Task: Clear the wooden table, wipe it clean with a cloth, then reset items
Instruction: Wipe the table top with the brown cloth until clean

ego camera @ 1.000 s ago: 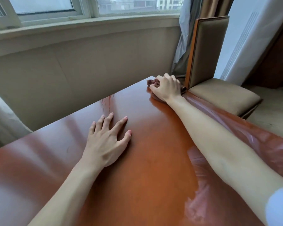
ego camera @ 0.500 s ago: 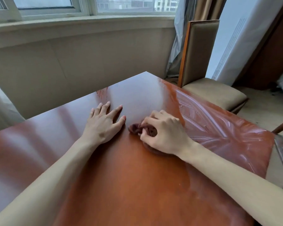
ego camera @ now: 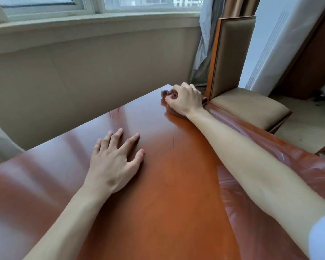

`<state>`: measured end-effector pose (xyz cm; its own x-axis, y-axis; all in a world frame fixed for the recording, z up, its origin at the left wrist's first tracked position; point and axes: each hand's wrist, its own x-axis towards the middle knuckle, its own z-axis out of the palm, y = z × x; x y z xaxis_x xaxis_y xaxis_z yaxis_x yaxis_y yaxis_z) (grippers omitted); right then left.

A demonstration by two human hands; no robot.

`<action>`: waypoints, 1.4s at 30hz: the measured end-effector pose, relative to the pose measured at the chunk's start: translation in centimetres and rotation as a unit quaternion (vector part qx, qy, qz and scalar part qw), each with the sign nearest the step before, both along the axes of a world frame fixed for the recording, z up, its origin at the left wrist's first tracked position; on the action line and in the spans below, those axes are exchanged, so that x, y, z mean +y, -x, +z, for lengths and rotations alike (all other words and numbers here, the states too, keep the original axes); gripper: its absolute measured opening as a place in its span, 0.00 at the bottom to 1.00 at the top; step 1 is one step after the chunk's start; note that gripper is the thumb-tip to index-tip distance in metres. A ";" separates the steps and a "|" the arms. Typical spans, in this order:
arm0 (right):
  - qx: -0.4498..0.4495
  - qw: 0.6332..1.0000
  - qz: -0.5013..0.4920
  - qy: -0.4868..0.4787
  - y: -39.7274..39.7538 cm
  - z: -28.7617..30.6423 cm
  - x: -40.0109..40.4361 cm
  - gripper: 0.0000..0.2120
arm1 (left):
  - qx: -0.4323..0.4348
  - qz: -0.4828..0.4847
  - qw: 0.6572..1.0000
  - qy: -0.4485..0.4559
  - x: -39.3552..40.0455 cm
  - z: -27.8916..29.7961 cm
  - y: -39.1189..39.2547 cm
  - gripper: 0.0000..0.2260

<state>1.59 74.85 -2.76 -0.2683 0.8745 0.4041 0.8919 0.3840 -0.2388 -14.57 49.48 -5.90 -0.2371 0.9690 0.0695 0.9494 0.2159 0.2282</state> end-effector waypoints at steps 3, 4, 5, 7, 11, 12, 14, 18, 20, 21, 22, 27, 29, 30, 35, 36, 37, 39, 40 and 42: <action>-0.009 0.997 0.070 -0.017 -2.4 -0.5 -9.7 0.16 | -0.007 -0.002 1.000 0.004 -0.1 0.4 -0.3 0.33; -0.008 0.995 0.096 -0.020 -3.5 -0.7 -13.6 0.17 | -0.009 -0.003 1.000 0.005 -0.2 0.5 -0.4 0.33; -0.002 0.992 0.122 -0.025 -4.5 -0.9 -17.7 0.17 | -0.010 -0.004 1.000 0.005 -0.3 0.6 -0.3 0.33; 0.014 0.984 0.177 -0.036 -6.5 -1.2 -25.5 0.14 | -0.014 -0.011 1.000 0.009 -0.5 0.7 -0.3 0.33; 0.026 0.963 0.265 -0.044 -8.9 -1.3 -32.2 0.10 | -0.019 -0.020 1.000 0.011 -0.6 0.7 -0.3 0.34; 0.028 0.962 0.267 -0.045 -8.7 -1.1 -31.5 0.10 | -0.018 -0.020 1.000 0.010 -0.5 0.7 -0.2 0.34; 0.021 0.970 0.240 -0.042 -7.5 -0.9 -27.8 0.11 | -0.017 -0.020 1.000 0.008 -0.3 0.4 -0.1 0.34; 0.001 0.995 0.099 -0.033 -4.1 -0.9 -13.3 0.14 | -0.011 -0.021 1.000 0.003 -0.1 -0.1 0.0 0.32; 0.000 0.999 0.029 -0.035 -2.3 -0.9 -5.5 0.14 | -0.004 -0.018 1.000 -0.004 -0.1 -0.3 0.2 0.32; 0.001 0.999 -0.001 -0.033 -1.6 -0.8 -2.3 0.14 | -0.002 -0.016 1.000 -0.008 0.1 -0.4 0.2 0.32; 0.005 0.999 -0.024 -0.026 -0.9 -0.7 0.5 0.14 | -0.001 -0.014 1.000 -0.009 0.3 -0.5 0.2 0.32; 0.022 0.998 -0.059 0.002 1.1 -0.1 5.4 0.15 | 0.002 -0.003 1.000 -0.005 0.2 -0.3 0.1 0.33; 0.011 0.999 -0.047 -0.001 0.6 0.0 3.3 0.14 | -0.003 -0.002 1.000 -0.002 0.0 0.0 -0.1 0.34; 0.005 0.999 -0.034 -0.004 0.1 -0.1 1.4 0.13 | -0.005 -0.002 1.000 0.001 -0.1 0.1 -0.1 0.35; -0.009 0.994 0.108 -0.009 -4.6 -0.6 -16.3 0.14 | -0.010 -0.016 1.000 0.009 -0.2 0.4 -0.1 0.36; -0.006 0.989 0.148 -0.011 -6.0 -0.6 -20.6 0.14 | -0.010 -0.019 1.000 0.010 -0.3 0.3 -0.1 0.36; -0.001 0.983 0.184 -0.015 -7.2 -0.7 -24.7 0.13 | -0.008 -0.022 1.000 0.012 -0.2 0.3 -0.1 0.35; 0.000 0.970 0.242 -0.024 -9.1 -0.6 -30.4 0.11 | -0.006 -0.025 1.000 0.015 -0.3 0.3 0.0 0.35; 0.005 0.965 0.261 -0.026 -9.7 -0.7 -31.5 0.10 | -0.007 -0.026 1.000 0.015 -0.4 0.3 0.0 0.35; 0.013 0.963 0.268 -0.031 -9.7 -0.6 -30.6 0.10 | -0.008 -0.027 1.000 0.014 -0.4 0.3 0.0 0.35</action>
<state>11.24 44.21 -3.40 -0.6629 0.5871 0.4646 0.5555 0.8017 -0.2206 -14.54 49.10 -5.56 -0.1858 0.9818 0.0387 0.9559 0.1715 0.2384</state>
